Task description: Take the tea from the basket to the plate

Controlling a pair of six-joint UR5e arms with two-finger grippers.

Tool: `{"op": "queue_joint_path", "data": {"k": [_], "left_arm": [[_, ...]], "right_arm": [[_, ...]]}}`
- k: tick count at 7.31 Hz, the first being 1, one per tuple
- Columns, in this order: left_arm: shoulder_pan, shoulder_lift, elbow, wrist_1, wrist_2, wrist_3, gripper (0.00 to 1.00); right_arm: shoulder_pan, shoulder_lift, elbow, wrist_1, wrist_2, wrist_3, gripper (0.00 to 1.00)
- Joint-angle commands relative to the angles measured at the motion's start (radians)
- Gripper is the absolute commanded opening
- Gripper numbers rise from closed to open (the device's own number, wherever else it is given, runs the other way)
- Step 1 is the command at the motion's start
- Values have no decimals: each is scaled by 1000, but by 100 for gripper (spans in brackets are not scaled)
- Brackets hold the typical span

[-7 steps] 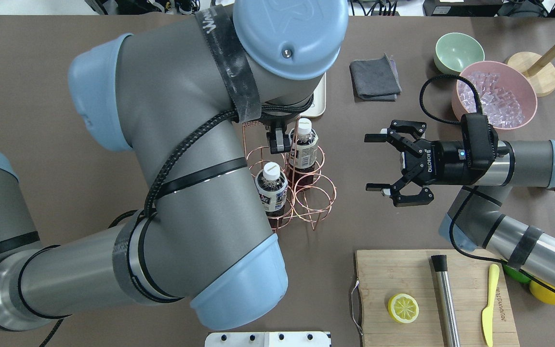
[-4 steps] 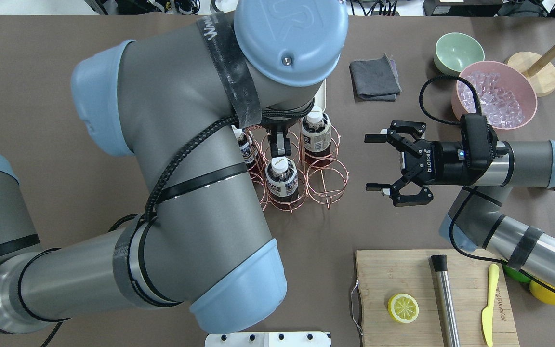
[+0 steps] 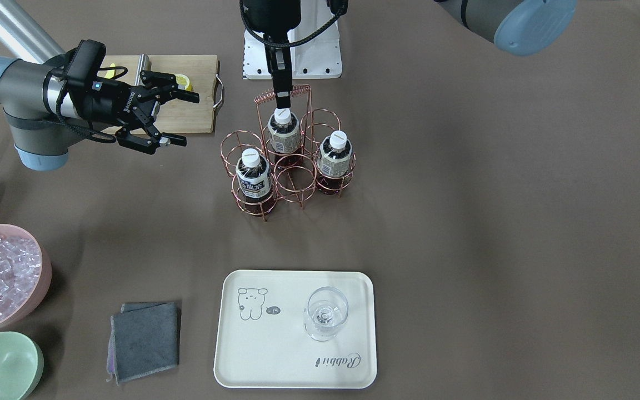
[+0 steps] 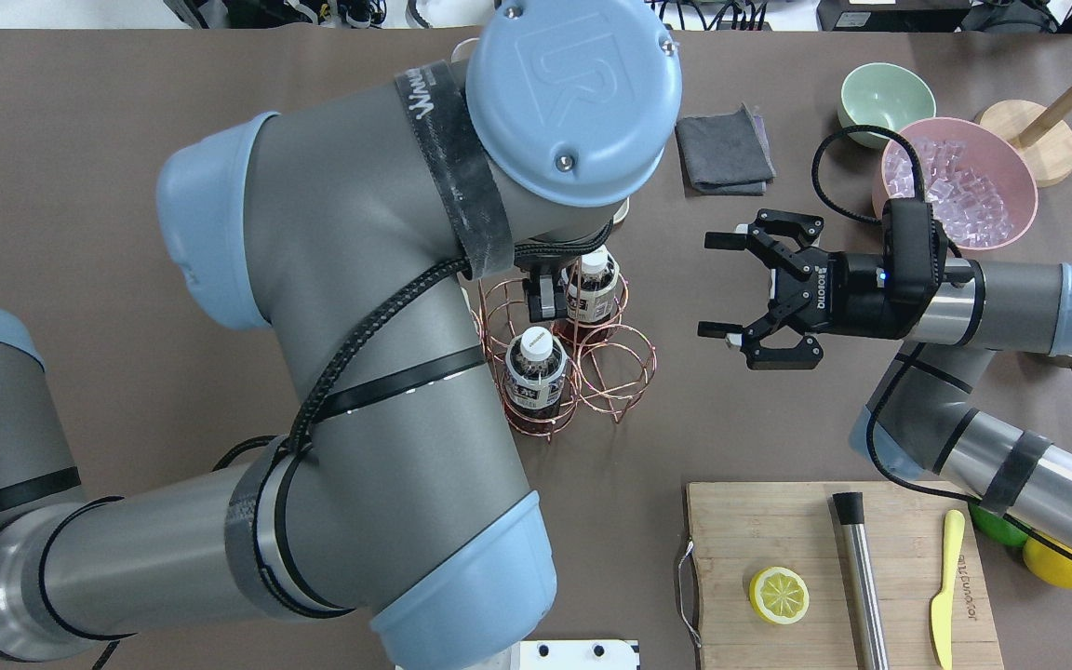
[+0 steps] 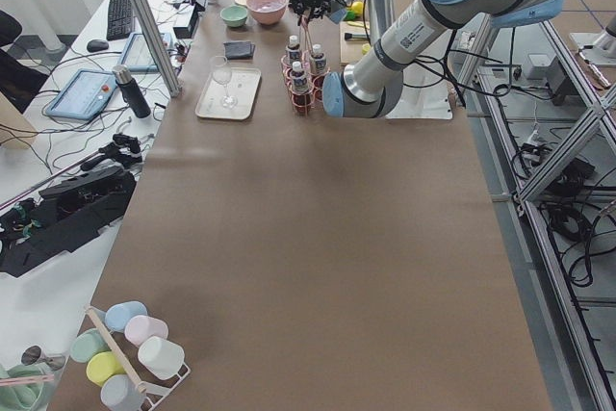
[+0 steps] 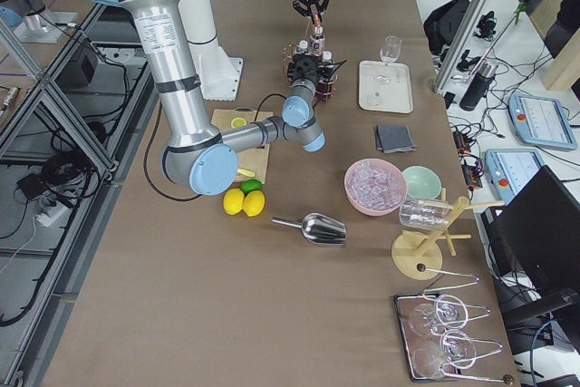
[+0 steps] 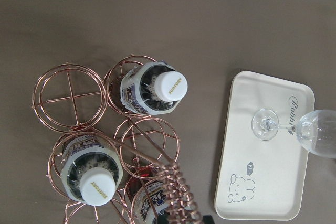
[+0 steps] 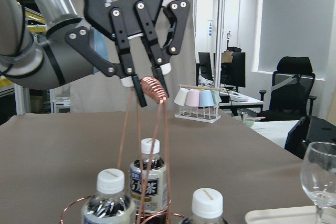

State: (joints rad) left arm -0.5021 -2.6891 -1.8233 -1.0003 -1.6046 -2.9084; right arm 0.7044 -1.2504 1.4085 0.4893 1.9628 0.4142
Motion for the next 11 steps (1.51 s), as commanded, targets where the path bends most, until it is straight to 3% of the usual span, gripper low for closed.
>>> {"op": "queue_joint_path", "data": {"k": [1, 6, 8, 11], "left_arm": [[5, 12, -8, -9, 2, 0, 0], [5, 12, -10, -9, 0, 0, 0], [5, 12, -13, -9, 0, 0, 0], [5, 12, -16, -9, -1, 0, 0]], "right_arm": [[20, 6, 1, -96, -93, -33, 100], [9, 153, -69, -308, -137, -77, 100], [-54, 164, -69, -320, -185, -74, 100], [-82, 174, -65, -327, -186, -64, 99]]}}
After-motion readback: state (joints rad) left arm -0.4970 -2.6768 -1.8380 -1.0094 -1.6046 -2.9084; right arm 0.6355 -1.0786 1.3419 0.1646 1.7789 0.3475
